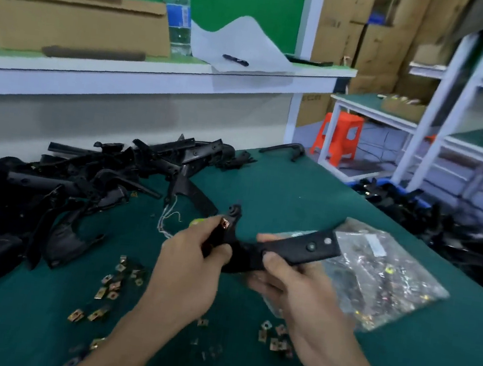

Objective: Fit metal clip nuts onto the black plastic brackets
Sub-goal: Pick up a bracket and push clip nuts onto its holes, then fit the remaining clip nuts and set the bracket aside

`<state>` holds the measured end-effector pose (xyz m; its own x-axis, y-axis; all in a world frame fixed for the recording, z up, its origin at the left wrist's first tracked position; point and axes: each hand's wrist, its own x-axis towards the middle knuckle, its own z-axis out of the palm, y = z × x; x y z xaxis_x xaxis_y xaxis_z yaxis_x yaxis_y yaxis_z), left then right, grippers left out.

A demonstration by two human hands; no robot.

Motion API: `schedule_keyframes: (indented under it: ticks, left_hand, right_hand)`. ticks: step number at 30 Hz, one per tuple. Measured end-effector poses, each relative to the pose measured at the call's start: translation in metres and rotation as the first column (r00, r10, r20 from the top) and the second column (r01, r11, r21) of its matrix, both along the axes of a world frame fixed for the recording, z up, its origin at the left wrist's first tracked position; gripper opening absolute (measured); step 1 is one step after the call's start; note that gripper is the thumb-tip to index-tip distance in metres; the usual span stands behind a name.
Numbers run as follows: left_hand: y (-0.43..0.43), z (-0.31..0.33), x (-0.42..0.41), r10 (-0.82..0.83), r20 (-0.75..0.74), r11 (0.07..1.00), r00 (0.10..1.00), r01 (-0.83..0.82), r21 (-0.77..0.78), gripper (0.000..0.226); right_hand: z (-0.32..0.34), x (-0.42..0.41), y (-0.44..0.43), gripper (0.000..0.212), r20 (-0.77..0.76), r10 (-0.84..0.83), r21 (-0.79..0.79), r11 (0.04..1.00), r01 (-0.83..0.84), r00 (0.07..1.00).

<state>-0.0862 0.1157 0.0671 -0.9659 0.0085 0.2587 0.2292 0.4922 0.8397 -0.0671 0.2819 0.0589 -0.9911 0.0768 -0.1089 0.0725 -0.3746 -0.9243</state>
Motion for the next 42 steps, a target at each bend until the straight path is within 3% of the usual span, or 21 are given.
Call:
schedule_keyframes:
  ticks: [2, 4, 12, 14, 20, 22, 24, 25, 27, 29, 32, 36, 42]
  left_hand:
    - [0.04, 0.004, -0.002, -0.026, -0.057, 0.999, 0.998, 0.027, 0.026, 0.045]
    - [0.083, 0.01, -0.004, -0.121, -0.105, 0.992, 0.987, 0.123, 0.018, 0.042]
    - [0.235, 0.014, -0.01, -0.524, 0.092, 0.851, 0.847, 0.525, 0.009, 0.042]
    - [0.264, 0.009, -0.017, -0.548, 0.177, 0.835, 0.818, 0.548, 0.052, 0.043]
    - [0.335, 0.046, -0.073, -0.547, 0.365, 0.832, 0.753, 0.443, 0.333, 0.096]
    - [0.338, 0.052, -0.083, -0.536, 0.398, 0.842, 0.745, 0.436, 0.318, 0.095]
    - [0.325, 0.054, -0.079, -0.495, 0.349, 0.865, 0.796, 0.49, 0.108, 0.089]
    - [0.313, 0.055, -0.075, -0.474, 0.318, 0.863, 0.821, 0.504, -0.014, 0.087]
    - [0.281, 0.05, -0.073, -0.448, 0.23, 0.864, 0.864, 0.485, -0.136, 0.075]
    - [0.244, 0.043, -0.075, -0.364, 0.108, 0.915, 0.925, 0.377, -0.143, 0.056]
    - [0.191, 0.033, -0.067, -0.183, 0.01, 0.974, 0.983, 0.183, -0.133, 0.036]
    - [0.122, 0.016, -0.063, 0.082, 0.032, 0.994, 0.996, -0.08, -0.078, 0.03]
    - [0.014, -0.022, -0.056, 0.38, 0.085, 0.922, 0.921, -0.37, -0.112, 0.03]
  right_hand:
    - [0.002, 0.013, 0.033, 0.02, 0.006, -0.105, -0.023, 0.994, 0.105, 0.994]
    - [0.004, 0.027, 0.067, 0.019, 0.011, -0.213, -0.047, 0.976, 0.213, 0.977]
    - [-0.004, 0.083, 0.182, 0.016, 0.186, -0.513, -0.155, 0.827, 0.541, 0.838]
    - [-0.012, 0.087, 0.204, 0.014, 0.248, -0.546, -0.166, 0.79, 0.59, 0.8]
    - [0.016, -0.014, 0.306, 0.015, 0.234, -0.6, -0.356, 0.679, 0.642, 0.765]
    - [0.026, -0.054, 0.333, 0.014, 0.252, -0.558, -0.266, 0.746, 0.611, 0.791]
    - [0.009, -0.075, 0.338, 0.014, 0.322, -0.432, 0.002, 0.89, 0.455, 0.843]
    - [-0.001, -0.079, 0.333, 0.01, 0.344, -0.425, 0.135, 0.905, 0.403, 0.837]
    - [-0.016, -0.088, 0.313, 0.01, 0.273, -0.484, 0.264, 0.869, 0.419, 0.831]
    - [-0.023, -0.097, 0.283, 0.013, 0.159, -0.498, 0.346, 0.837, 0.424, 0.852]
    - [-0.019, -0.102, 0.232, 0.018, -0.008, -0.443, 0.643, 0.685, 0.344, 0.897]
    - [0.0, -0.113, 0.171, 0.023, -0.11, -0.224, 0.859, 0.469, 0.206, 0.969]
    - [0.024, -0.134, 0.074, 0.021, -0.044, 0.174, 0.894, 0.446, -0.039, 0.984]
